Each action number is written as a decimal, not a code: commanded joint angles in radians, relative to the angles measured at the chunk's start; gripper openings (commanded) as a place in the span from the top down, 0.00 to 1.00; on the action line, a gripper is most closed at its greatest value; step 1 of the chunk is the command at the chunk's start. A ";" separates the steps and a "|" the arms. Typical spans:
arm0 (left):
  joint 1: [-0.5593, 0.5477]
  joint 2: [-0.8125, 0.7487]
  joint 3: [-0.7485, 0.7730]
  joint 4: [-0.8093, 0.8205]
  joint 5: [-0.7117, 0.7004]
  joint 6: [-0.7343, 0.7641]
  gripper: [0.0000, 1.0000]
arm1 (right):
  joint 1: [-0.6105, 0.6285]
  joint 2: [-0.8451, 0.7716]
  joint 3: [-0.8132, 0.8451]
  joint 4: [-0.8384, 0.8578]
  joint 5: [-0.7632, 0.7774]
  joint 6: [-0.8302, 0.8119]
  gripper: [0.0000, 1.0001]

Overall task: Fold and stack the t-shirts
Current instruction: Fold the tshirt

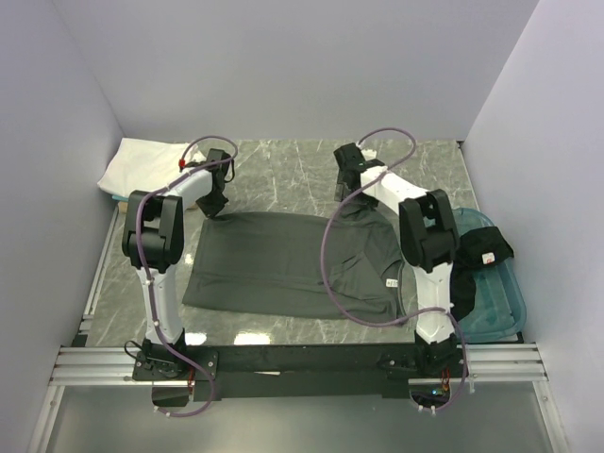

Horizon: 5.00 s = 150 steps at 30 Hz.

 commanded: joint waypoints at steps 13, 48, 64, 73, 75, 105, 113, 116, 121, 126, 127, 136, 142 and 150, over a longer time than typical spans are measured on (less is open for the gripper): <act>0.003 -0.065 -0.025 0.015 0.004 0.011 0.99 | -0.010 0.114 0.173 -0.113 0.117 -0.004 0.41; 0.003 -0.258 -0.174 0.065 0.018 -0.008 0.99 | 0.005 -0.330 -0.285 0.035 0.060 0.017 1.00; -0.003 -0.435 -0.357 0.095 0.021 -0.037 0.99 | 0.085 -0.694 -0.572 -0.002 0.124 0.092 1.00; -0.003 -0.511 -0.446 0.105 0.013 -0.051 0.99 | 0.151 -0.918 -0.723 -0.059 0.178 0.175 1.00; -0.003 -0.525 -0.463 0.107 0.018 -0.054 0.99 | 0.189 -0.943 -0.758 -0.068 0.181 0.215 1.00; -0.003 -0.702 -0.708 0.029 -0.007 -0.169 0.71 | 0.501 -1.257 -1.160 -0.134 0.006 0.626 0.72; -0.005 -0.833 -0.639 -0.020 0.004 -0.197 0.01 | 0.505 -1.375 -1.089 -0.024 -0.027 0.434 0.47; -0.011 -0.866 -0.630 0.019 0.041 -0.175 0.01 | 0.504 -1.343 -1.088 0.103 -0.061 0.358 0.43; -0.034 -0.861 -0.676 0.145 0.160 -0.123 0.01 | 0.496 -1.167 -1.010 0.168 -0.012 0.295 0.38; -0.062 -0.769 -0.684 0.233 0.236 -0.097 0.00 | 0.391 -1.043 -1.014 0.292 -0.138 0.243 0.36; -0.063 -0.759 -0.687 0.242 0.240 -0.094 0.01 | 0.377 -1.030 -1.023 0.333 -0.159 0.229 0.36; -0.065 -0.654 -0.699 0.260 0.240 -0.094 0.00 | 0.277 -0.941 -1.086 0.467 -0.262 0.164 0.36; -0.065 -0.628 -0.699 0.251 0.226 -0.095 0.01 | 0.260 -0.909 -1.085 0.505 -0.279 0.112 0.39; -0.065 -0.639 -0.702 0.234 0.208 -0.103 0.01 | 0.255 -0.932 -1.094 0.569 -0.369 0.120 0.65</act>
